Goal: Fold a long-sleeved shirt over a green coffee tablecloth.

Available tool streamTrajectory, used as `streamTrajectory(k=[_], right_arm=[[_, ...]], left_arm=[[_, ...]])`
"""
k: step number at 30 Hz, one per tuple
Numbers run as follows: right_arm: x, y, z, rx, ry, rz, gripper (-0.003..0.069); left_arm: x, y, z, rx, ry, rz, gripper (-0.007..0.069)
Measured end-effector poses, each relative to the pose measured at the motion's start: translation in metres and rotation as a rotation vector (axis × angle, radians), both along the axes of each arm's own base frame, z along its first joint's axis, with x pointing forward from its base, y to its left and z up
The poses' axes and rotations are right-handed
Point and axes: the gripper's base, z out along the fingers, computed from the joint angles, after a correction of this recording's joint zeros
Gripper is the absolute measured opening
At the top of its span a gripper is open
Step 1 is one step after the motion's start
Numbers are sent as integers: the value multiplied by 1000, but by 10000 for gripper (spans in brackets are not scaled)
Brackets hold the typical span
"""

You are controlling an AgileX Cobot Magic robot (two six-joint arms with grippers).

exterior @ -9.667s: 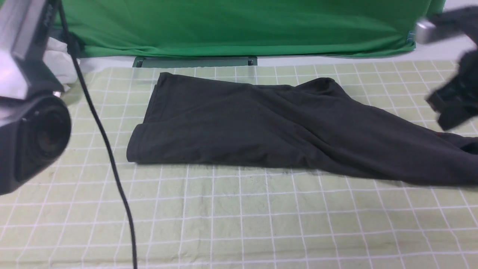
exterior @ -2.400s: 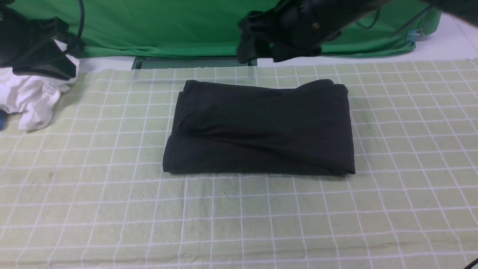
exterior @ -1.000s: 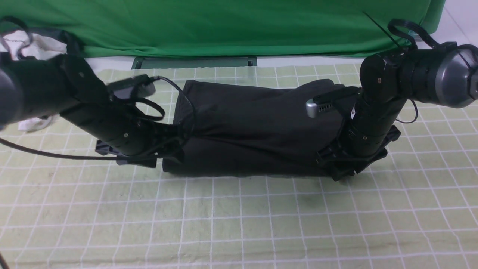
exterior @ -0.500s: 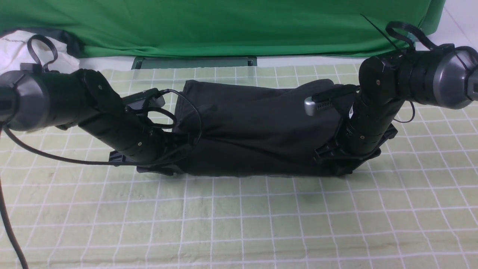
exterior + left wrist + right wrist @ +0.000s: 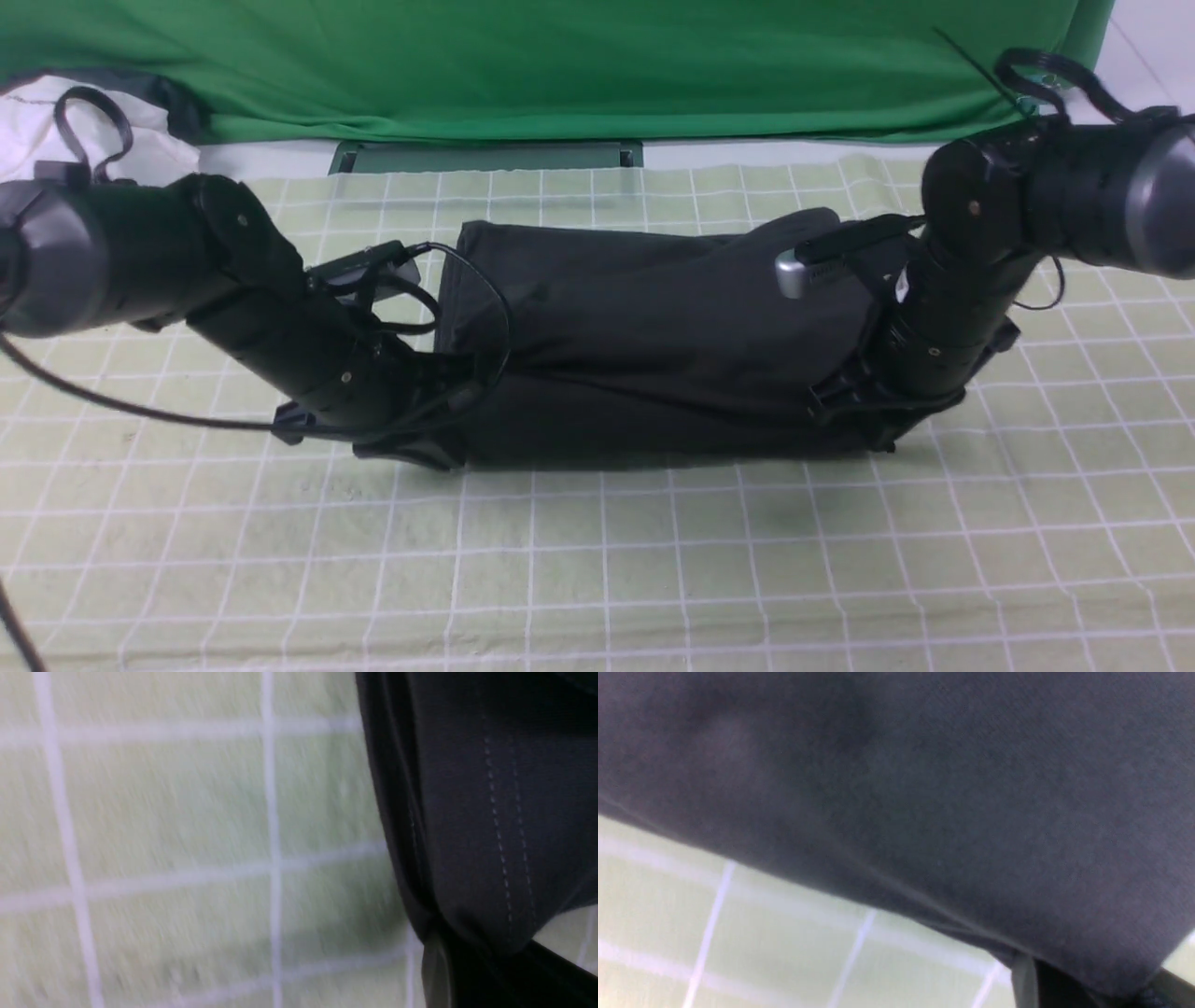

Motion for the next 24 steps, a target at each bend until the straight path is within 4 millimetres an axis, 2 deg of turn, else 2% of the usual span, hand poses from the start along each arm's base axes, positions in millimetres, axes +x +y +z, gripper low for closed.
streamTrajectory(k=[6,9,17,21,24], right_arm=[[-33,-14,-4,-26,88,-8,55],[-43,-17,-6,-19,92,-19,55],[-46,-17,-6,-15,93,-20,76],[-48,-19,-3,-27,98,-14,150],[-53,-22,14,-26,72,-17,240]], left_arm=[[-52,-3,-4,-30,60,22,20],[-67,-2,-9,-31,63,50,20],[-71,-1,-10,-32,53,70,37],[-70,-2,-7,-32,63,40,111],[-67,-3,3,-26,51,-8,190]])
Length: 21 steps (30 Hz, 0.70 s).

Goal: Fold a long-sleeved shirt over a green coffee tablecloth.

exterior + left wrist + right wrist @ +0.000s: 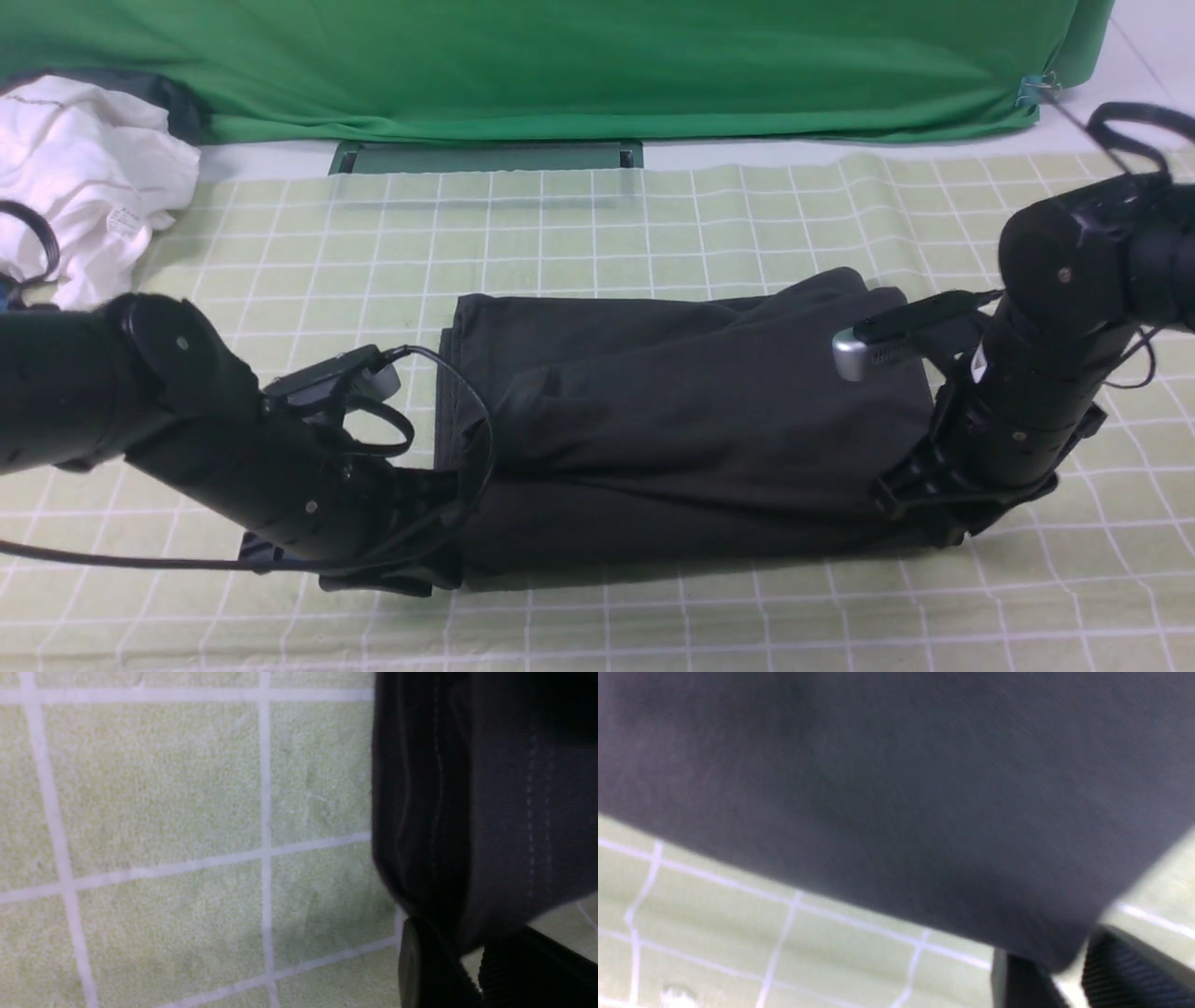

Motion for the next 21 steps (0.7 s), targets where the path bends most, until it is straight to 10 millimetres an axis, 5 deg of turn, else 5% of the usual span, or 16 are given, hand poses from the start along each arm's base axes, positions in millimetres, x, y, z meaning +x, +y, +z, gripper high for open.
streamTrajectory(k=[8,11,16,21], right_arm=[[-19,-9,55,58,-143,7,325],[-41,-19,90,80,-207,37,259],[-82,-38,141,147,-368,44,48],[-128,-59,182,231,-567,42,1]], left_arm=[[1,1,32,12,-85,-56,335],[-5,1,48,-5,-113,-60,361],[-16,3,71,-20,-189,-61,365],[-23,4,85,-29,-245,-61,367]])
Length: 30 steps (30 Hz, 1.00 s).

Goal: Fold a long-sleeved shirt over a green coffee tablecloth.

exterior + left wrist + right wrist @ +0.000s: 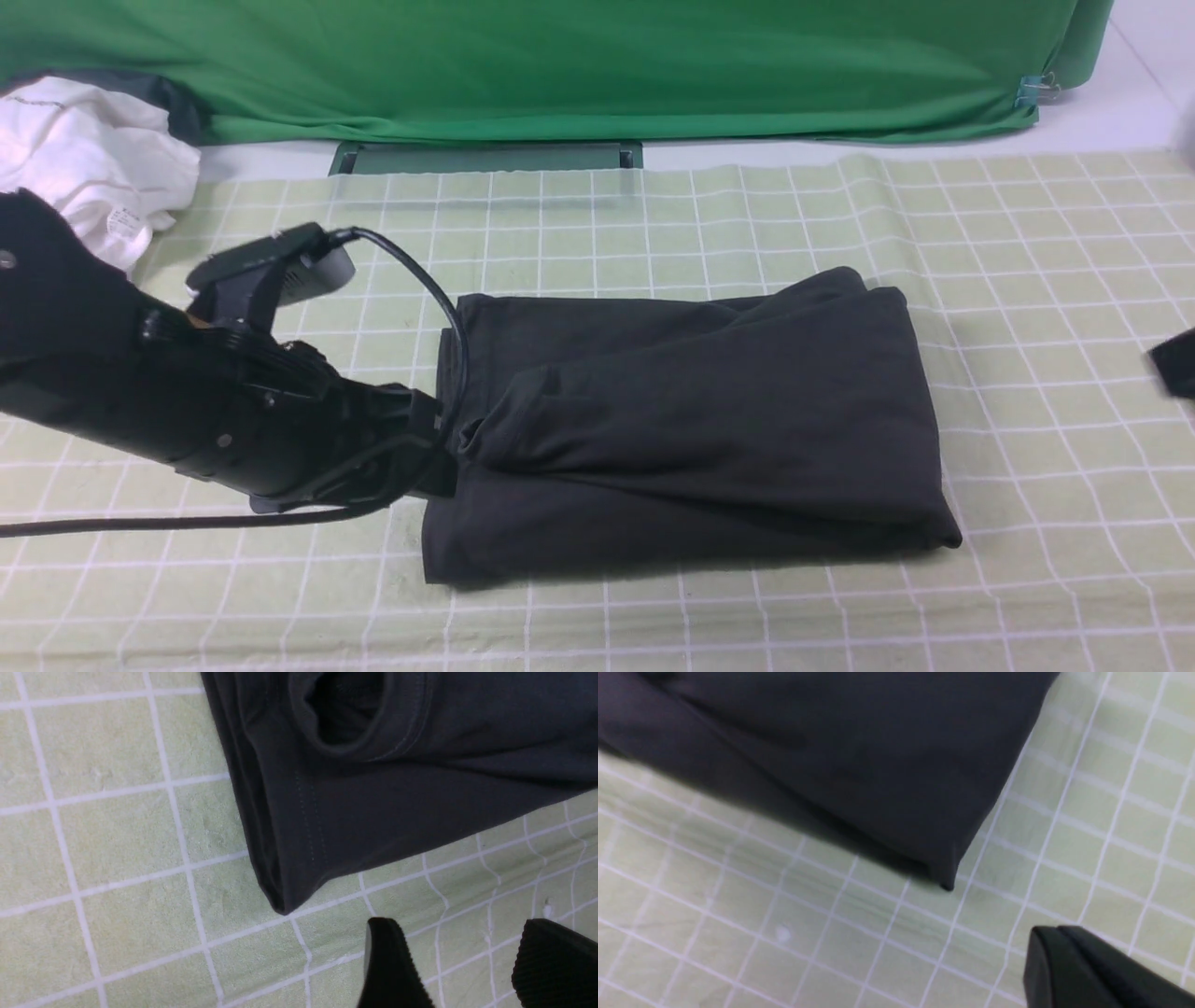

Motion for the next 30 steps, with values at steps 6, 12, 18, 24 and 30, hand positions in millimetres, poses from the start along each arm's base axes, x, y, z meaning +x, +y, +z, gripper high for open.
streamTrajectory(k=[6,12,18,24,30], right_arm=[[-85,-39,23,118,-262,0,-1],[-130,-59,-12,239,-530,0,0],[-117,-52,-59,364,-692,-15,7],[-100,-44,-81,245,-776,64,8],[-94,-42,-84,177,-786,104,10]], left_arm=[[-1,1,5,-3,-36,10,369],[3,2,7,-1,-79,36,369],[4,2,7,0,-93,43,369],[5,4,7,27,-107,36,369],[8,7,7,68,-149,36,369]])
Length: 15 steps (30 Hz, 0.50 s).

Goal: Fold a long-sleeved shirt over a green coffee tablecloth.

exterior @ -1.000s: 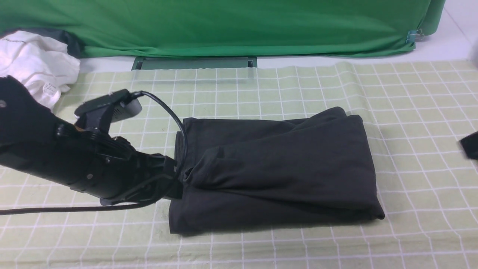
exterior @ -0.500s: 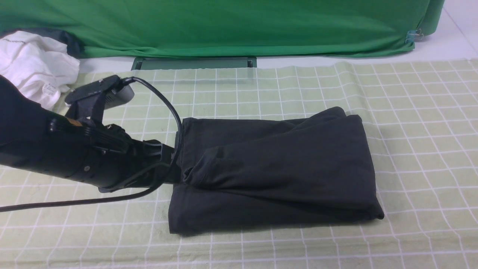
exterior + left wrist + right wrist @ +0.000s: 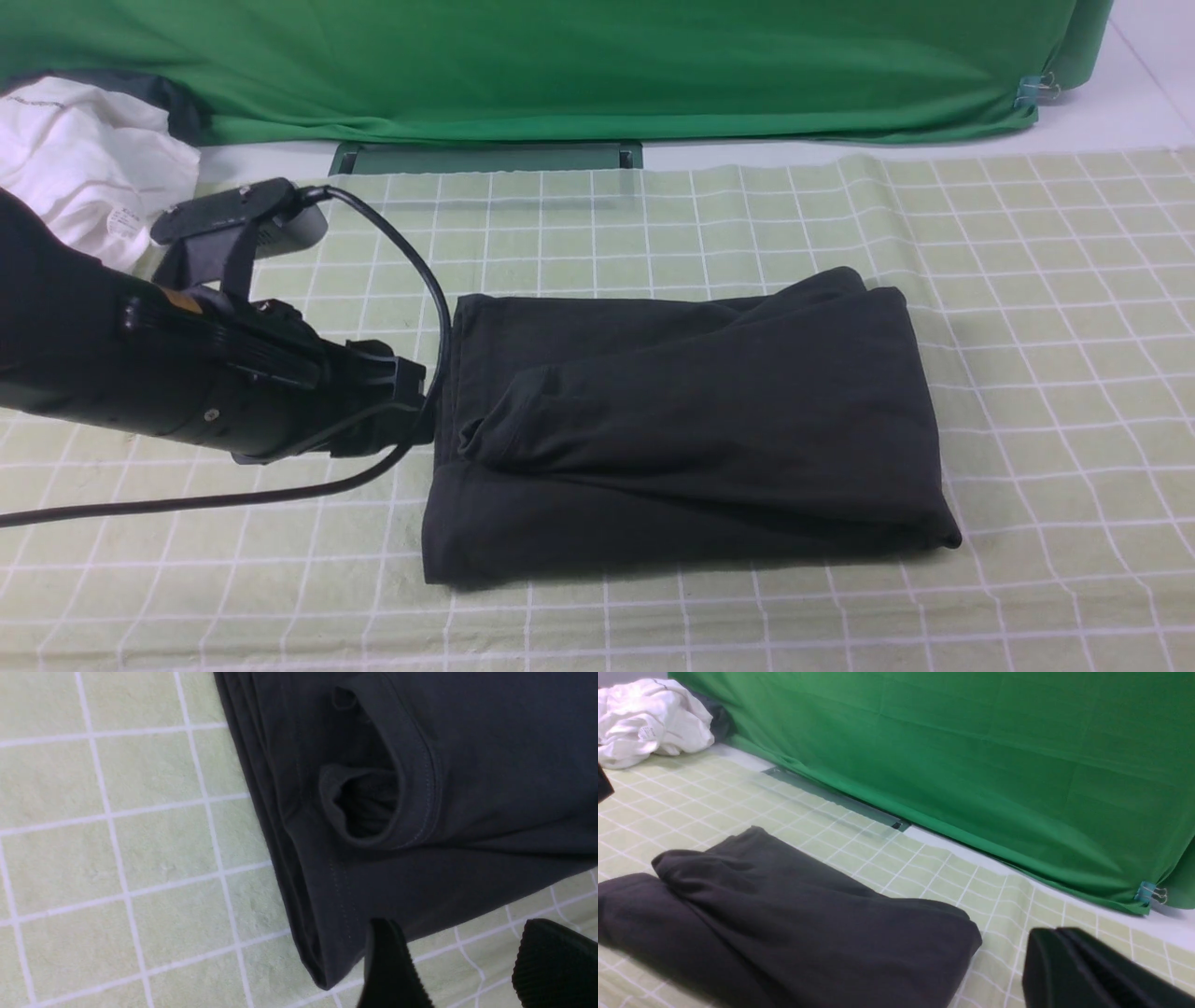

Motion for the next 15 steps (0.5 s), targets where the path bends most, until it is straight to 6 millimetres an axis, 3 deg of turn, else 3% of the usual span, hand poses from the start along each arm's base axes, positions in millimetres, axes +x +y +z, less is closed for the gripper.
streamTrajectory(k=[15], right_arm=[[0,0,0,2,-5,1,50]], left_arm=[[2,1,1,8,-22,8,369]])
